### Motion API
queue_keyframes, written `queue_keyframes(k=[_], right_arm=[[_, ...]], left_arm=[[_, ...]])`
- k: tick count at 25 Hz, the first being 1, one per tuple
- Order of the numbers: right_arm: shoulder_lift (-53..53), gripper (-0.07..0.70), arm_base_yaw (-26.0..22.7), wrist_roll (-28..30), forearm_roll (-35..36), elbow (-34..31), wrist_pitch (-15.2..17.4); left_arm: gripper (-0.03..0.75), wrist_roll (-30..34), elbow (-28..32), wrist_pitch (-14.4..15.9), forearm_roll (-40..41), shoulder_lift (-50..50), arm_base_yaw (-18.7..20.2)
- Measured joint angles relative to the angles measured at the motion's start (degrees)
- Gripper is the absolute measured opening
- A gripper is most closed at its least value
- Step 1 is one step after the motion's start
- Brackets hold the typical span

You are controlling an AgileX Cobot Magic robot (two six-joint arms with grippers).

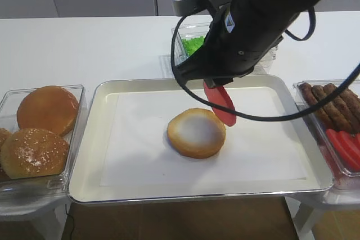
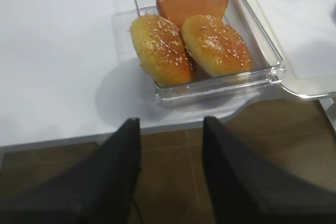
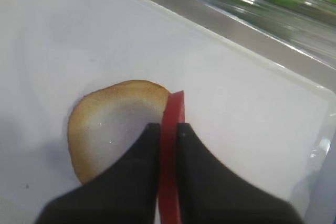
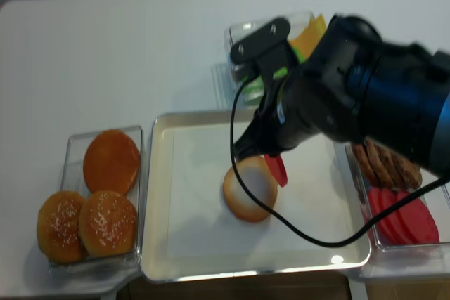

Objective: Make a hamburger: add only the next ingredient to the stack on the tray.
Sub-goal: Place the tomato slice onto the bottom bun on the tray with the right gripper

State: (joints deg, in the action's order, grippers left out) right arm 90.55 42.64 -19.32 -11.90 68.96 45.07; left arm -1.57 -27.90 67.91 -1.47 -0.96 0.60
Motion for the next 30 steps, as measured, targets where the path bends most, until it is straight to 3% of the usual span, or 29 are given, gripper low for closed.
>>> queue_keyframes(k=[21, 30], right_arm=[[3.5, 0.06, 0.0, 0.1, 1.0, 0.1, -2.0], [3.5, 0.254, 0.0, 0.1, 5.2, 0.1, -2.0]], left_arm=[[0.299, 0.0, 0.0, 0.0, 0.0, 0.0, 0.0], [0.299, 0.0, 0.0, 0.0, 0.0, 0.0, 0.0]])
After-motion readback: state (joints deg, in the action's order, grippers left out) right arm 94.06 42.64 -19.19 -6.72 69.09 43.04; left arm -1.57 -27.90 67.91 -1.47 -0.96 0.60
